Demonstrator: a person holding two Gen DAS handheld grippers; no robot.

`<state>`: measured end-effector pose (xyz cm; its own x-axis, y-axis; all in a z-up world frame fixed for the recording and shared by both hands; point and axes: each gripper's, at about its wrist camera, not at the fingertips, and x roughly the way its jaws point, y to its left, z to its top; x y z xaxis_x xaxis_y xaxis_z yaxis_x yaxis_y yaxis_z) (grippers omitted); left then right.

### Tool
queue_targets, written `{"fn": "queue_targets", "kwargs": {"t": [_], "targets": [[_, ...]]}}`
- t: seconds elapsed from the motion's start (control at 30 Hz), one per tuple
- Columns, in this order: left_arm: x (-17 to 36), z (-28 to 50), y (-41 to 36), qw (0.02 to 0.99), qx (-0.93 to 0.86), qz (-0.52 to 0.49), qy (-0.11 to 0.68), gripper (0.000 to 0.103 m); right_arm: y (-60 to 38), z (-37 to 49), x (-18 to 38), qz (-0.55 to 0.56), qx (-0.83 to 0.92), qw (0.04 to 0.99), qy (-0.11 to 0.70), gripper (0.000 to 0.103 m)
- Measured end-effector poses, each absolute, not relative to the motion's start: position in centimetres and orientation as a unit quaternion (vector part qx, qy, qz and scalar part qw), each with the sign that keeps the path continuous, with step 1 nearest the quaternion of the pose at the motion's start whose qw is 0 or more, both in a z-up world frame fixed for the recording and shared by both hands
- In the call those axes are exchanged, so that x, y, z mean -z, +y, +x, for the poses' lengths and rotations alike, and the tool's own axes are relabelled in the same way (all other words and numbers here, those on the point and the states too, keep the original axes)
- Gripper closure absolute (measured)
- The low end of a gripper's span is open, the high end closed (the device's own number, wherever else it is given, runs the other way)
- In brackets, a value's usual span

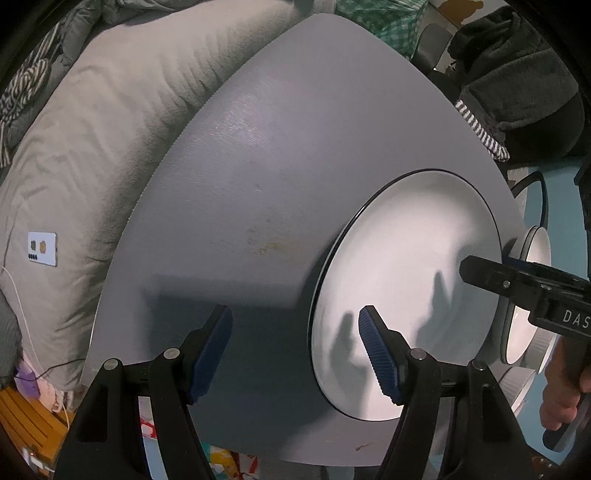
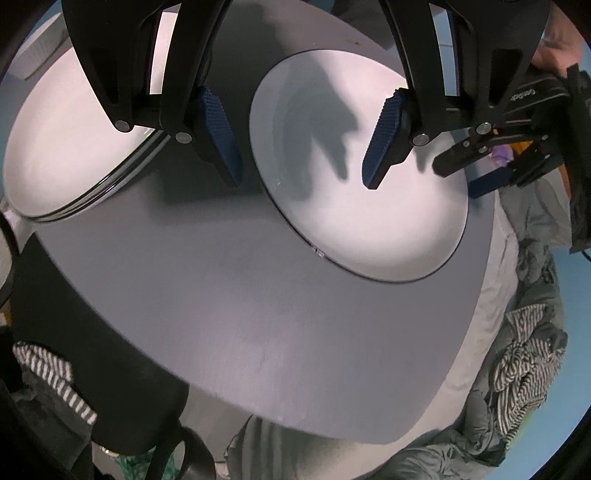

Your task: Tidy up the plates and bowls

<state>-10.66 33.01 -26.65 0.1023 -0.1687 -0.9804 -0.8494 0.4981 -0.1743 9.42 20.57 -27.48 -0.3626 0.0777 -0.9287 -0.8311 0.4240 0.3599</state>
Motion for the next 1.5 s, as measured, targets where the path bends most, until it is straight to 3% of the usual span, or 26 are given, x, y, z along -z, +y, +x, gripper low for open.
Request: {"fn": "queue_targets", "kwargs": {"t": [0.03, 0.27, 0.43, 0.63, 1.5], "targets": [[26.7, -10.5, 32.9, 0.615, -0.276, -0.416, 0.611, 0.031, 20.5, 9.5, 27.6, -0.271, -0.461, 0.491, 0.688, 0.043], [27.0, -9.9, 32.3, 0.614, -0.269, -0.414, 0.616, 0.031, 19.5, 9.9, 27.8, -0.254, -0.455, 0.491, 0.698, 0.056], [27.1, -9.7, 32.2, 0.609, -0.270, -0.416, 0.618, 0.041, 18.9, 10.1, 28.2, -0.267, -0.449, 0.494, 0.695, 0.075], [26.6, -9.6, 32.1, 0.621, -0.255, -0.411, 0.617, 0.077, 18.0, 9.8, 28.5, -0.274, -0.449, 0.493, 0.693, 0.087], [22.4, -9.3, 28.5, 0.626, -0.248, -0.385, 0.631, 0.084, 14.0, 9.1, 26.7, -0.245, -0.432, 0.527, 0.690, 0.088]]}}
